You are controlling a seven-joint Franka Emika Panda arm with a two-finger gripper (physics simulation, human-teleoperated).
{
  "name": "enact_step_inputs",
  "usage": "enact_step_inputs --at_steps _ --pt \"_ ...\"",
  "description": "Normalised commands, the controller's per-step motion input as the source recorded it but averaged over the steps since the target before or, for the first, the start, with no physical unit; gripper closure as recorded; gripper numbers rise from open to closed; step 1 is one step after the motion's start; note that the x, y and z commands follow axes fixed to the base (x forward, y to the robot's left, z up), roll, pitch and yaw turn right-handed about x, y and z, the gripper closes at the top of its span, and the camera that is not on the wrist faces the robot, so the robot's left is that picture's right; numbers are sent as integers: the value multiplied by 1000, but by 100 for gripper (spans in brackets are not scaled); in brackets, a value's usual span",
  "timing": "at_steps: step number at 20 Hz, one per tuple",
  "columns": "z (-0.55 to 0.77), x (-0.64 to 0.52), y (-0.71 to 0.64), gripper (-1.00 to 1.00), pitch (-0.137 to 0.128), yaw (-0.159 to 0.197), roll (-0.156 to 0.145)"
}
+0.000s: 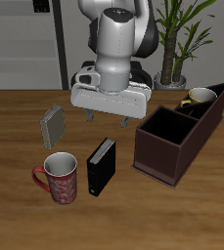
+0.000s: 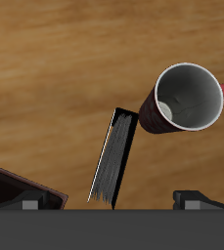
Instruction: Place the white-yellow mug into the left desk caddy's left compartment and place the black book into the left desk caddy's front compartment
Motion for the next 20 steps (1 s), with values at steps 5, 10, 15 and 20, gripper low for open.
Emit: enact_step_inputs --at_steps 5,10,15,20 --pt "-187 36 -86 -100 -35 -49 3" --pt "-322 94 -59 -100 -8 -50 10" --pt "-348 125 8 -100 30 -15 -4" --pt "-378 149 -8 -100 46 -20 0"
